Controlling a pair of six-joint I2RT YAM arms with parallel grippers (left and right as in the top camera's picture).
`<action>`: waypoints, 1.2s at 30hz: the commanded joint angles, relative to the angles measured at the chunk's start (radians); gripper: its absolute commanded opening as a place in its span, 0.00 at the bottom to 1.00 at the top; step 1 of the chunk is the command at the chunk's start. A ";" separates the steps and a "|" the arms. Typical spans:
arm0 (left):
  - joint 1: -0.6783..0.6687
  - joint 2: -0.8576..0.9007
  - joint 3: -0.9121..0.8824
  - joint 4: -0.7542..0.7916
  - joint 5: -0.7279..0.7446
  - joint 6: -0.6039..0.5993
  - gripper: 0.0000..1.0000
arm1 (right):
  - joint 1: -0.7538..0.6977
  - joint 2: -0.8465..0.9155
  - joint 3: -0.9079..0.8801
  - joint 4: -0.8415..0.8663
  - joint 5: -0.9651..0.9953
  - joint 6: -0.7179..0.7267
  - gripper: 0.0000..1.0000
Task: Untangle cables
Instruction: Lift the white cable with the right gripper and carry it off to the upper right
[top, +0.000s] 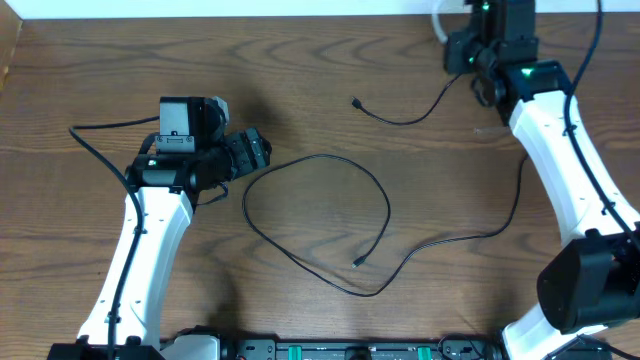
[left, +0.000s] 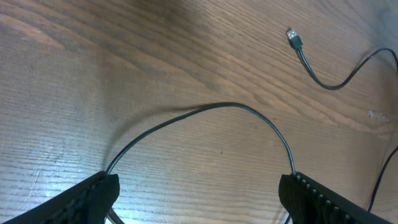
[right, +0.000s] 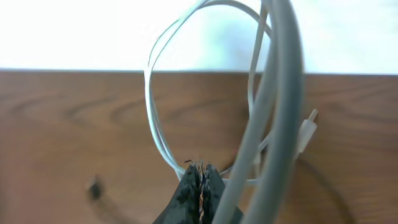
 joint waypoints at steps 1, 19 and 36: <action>0.000 -0.004 0.019 -0.003 -0.014 0.005 0.87 | -0.060 -0.016 0.013 0.032 0.144 0.004 0.01; 0.000 -0.004 0.019 -0.003 -0.014 0.005 0.87 | -0.537 0.022 0.012 0.100 0.123 0.042 0.01; 0.000 -0.004 0.019 -0.003 -0.014 0.005 0.87 | -0.634 0.230 0.012 0.161 0.075 0.042 0.01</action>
